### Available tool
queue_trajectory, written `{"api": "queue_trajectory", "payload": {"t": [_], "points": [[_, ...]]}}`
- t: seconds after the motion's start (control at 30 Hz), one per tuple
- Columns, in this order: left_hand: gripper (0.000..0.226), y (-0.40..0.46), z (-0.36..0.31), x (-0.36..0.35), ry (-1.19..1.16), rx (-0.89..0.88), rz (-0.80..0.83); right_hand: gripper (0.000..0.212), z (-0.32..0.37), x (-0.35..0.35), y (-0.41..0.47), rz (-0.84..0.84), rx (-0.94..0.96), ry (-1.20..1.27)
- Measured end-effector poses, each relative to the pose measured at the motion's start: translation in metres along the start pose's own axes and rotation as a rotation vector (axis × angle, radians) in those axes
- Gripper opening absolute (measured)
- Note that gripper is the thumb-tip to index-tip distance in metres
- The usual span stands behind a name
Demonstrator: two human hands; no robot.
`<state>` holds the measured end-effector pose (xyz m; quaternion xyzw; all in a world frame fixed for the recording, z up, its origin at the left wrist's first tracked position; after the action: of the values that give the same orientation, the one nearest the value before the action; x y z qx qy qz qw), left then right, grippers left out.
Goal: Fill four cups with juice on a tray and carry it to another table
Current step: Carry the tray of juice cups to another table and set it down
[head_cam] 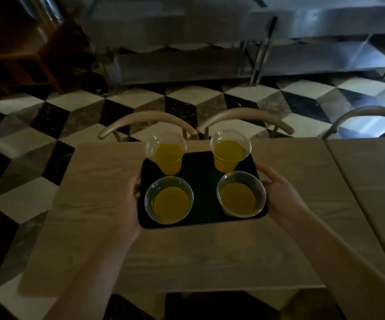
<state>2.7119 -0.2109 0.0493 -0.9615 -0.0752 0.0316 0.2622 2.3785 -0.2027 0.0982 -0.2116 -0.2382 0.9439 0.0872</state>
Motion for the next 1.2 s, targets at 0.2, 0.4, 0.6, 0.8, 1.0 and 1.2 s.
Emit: {"api": "queue_trajectory", "payload": {"t": [0.2,0.4,0.6,0.8,1.0,1.2], "points": [[0.046,0.041,0.048,-0.011,0.023,0.03,-0.073,0.059,-0.05,0.033,0.048,-0.127,-0.058,0.017],[0.041,0.07,0.086,-0.01,0.071,0.061,-0.127,0.057,-0.109,0.056,0.085,-0.173,-0.066,0.029],[0.036,0.096,0.126,-0.009,0.134,0.129,-0.135,0.061,-0.154,0.078,0.101,-0.181,-0.074,0.02],[0.03,0.123,0.141,-0.018,0.221,0.099,-0.162,0.062,-0.176,0.095,0.118,-0.244,-0.068,-0.028],[0.027,0.143,0.167,-0.014,0.249,0.184,-0.145,0.06,-0.184,0.099,0.134,-0.227,-0.049,-0.073],[0.032,0.148,0.17,-0.013,0.382,0.141,-0.141,0.063,-0.187,0.096,0.144,-0.208,-0.029,-0.139]]}}
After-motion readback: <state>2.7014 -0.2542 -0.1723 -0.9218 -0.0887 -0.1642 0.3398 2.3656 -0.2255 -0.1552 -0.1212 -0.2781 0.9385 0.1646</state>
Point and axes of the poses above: each hand's wrist, its own y-axis towards the middle knuckle, its own x-axis out of the back of the hand, z = x × y, the point moved 7 cm from there along y, towards the middle knuckle, and after that the axes turned 15 degrees about y, right-handed, at the moved point
